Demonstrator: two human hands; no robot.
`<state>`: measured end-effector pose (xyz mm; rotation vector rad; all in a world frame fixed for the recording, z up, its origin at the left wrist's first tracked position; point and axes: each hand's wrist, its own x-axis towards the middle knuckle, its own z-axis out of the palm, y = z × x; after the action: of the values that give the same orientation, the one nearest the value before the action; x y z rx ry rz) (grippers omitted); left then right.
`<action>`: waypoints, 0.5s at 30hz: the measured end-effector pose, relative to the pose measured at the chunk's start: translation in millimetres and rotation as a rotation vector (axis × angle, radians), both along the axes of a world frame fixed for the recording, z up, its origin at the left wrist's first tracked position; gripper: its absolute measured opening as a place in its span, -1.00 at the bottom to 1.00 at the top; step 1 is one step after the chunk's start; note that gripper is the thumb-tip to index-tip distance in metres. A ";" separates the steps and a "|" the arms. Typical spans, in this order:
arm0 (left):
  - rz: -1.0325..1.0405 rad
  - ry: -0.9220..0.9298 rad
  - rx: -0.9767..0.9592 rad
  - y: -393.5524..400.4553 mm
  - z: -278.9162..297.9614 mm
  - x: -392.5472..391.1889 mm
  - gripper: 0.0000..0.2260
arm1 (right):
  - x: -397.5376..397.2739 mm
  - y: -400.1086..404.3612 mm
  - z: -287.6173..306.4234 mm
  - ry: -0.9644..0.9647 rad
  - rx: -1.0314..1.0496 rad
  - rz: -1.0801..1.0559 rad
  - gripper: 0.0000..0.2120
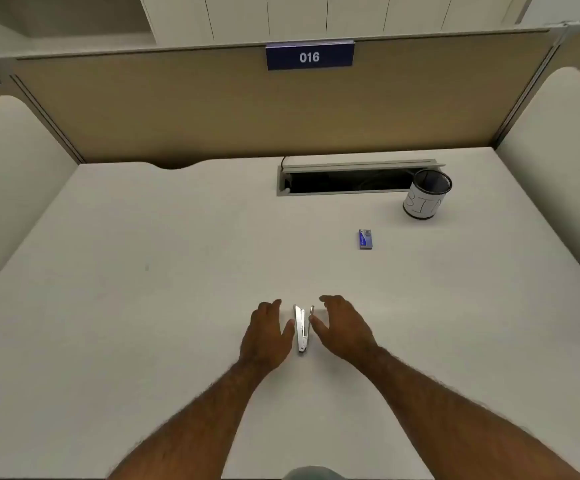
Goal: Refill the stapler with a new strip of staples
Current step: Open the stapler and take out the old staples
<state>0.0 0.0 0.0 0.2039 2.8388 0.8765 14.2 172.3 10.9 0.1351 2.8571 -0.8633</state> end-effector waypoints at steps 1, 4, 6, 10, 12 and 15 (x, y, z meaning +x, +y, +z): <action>0.021 -0.031 0.028 1.8 -1.4 1.8 -0.48 | 0.6 -1.0 -1.3 -0.041 -0.003 0.006 -0.48; 0.054 -0.087 0.065 7.0 -3.8 10.5 -0.45 | 0.7 -4.7 -6.0 -0.099 -0.014 0.032 -0.45; 0.044 -0.096 0.069 9.6 -6.9 14.1 -0.46 | -0.9 -7.8 -9.5 -0.111 -0.037 0.011 -0.45; 0.050 -0.111 0.111 14.6 -6.5 15.1 -0.54 | -1.5 -13.5 -15.9 -0.118 -0.107 -0.038 -0.51; 0.065 -0.117 0.147 18.3 -6.2 15.9 -0.63 | -2.6 -16.9 -19.3 -0.131 -0.132 -0.049 -0.51; 0.094 -0.127 0.179 22.9 -5.9 17.9 -0.77 | -4.4 -19.2 -21.7 -0.144 -0.151 -0.035 -0.54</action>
<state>17.9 22.9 -5.9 0.0354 2.6715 1.1219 9.8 153.1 -10.8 0.2203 2.6534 -1.0282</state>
